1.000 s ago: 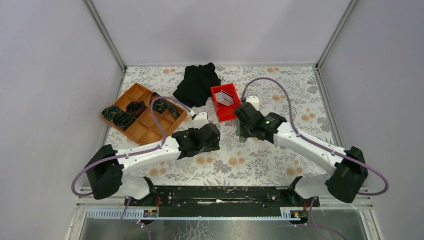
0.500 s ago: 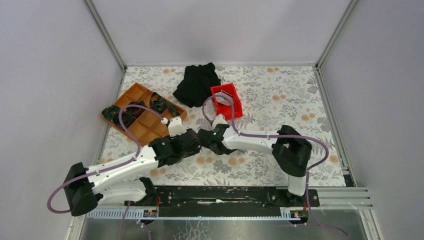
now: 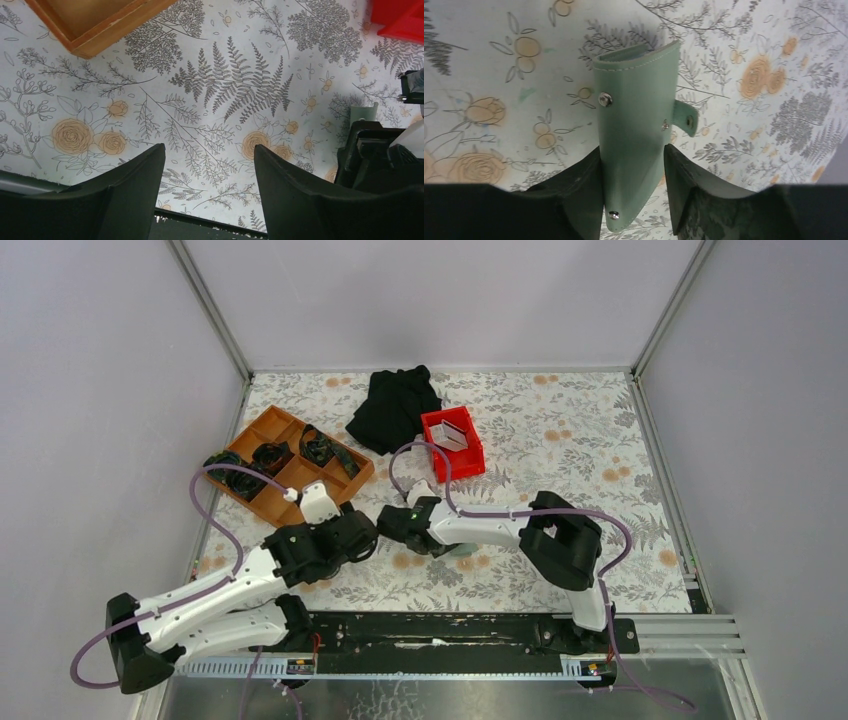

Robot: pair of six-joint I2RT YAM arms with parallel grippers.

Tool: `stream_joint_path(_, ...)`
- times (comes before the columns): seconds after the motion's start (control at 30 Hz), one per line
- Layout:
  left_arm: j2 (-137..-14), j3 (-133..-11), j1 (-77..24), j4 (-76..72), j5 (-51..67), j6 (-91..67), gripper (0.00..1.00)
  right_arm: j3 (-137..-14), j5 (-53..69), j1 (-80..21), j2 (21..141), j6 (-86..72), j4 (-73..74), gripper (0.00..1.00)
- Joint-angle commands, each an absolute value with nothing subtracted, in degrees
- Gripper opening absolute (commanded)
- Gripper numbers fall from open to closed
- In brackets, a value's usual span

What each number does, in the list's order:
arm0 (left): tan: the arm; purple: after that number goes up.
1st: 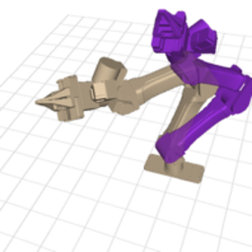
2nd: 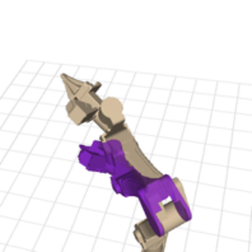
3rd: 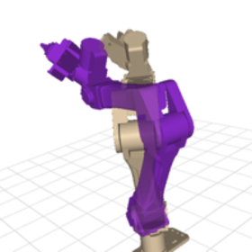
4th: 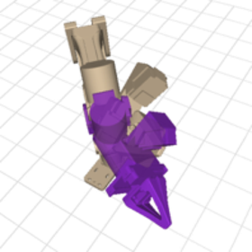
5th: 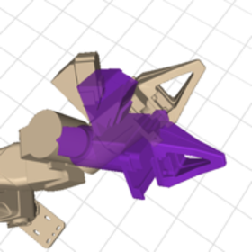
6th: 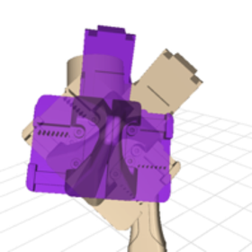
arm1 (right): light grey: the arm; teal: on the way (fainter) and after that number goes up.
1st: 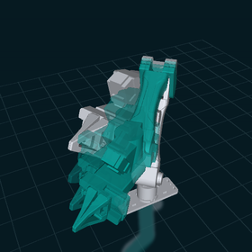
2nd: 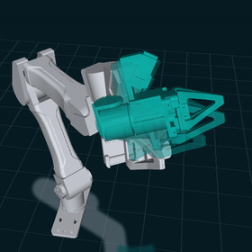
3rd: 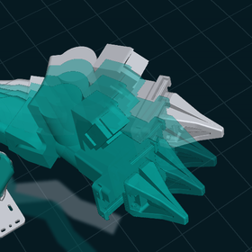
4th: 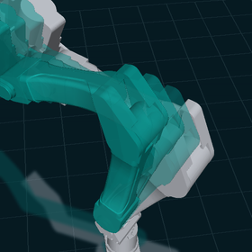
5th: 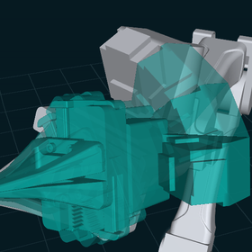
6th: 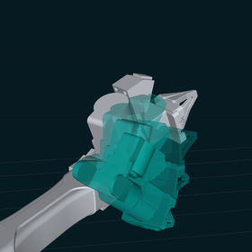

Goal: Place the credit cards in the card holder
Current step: Turn over the card holder at the center of the board, then close the card holder at the center of the board.

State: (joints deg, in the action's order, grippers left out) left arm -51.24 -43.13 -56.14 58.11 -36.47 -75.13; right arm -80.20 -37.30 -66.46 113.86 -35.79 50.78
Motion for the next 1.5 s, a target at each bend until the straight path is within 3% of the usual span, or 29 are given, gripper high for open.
stream_joint_path(0.0, -50.1, -42.42, -55.72, 62.31, -39.56, -77.98, 0.73, -82.46, -34.15, -66.97, 113.02, -36.33, 47.99, 0.52)
stream_joint_path(0.07, -49.53, -42.14, -55.74, 62.7, -39.6, -78.32, 0.73, -82.63, -33.37, -67.07, 112.26, -36.62, 47.15, 0.56)
stream_joint_path(0.53, -51.98, -42.13, -55.74, 59.9, -38.98, -78.64, 0.73, -83.19, -31.41, -67.39, 100.55, -38.33, 46.54, 0.6)
stream_joint_path(0.83, -59.07, -42.1, -56.98, 48.3, -34.89, -72.77, 0.69, -77.48, -33.96, -67.08, 95.54, -39.44, 47.36, 0.61)
stream_joint_path(1.17, -68.89, -40.53, -61.06, 23.42, -28.85, -64.23, 0.67, -68.78, -32.54, -62.48, 88.76, -38.64, 45.18, 0.55)
stream_joint_path(1.47, -76.68, -39.96, -61.05, 11.26, -26.89, -60.43, 0.67, -66.93, -29.01, -59.65, 88.86, -35.36, 41.91, 0.45)
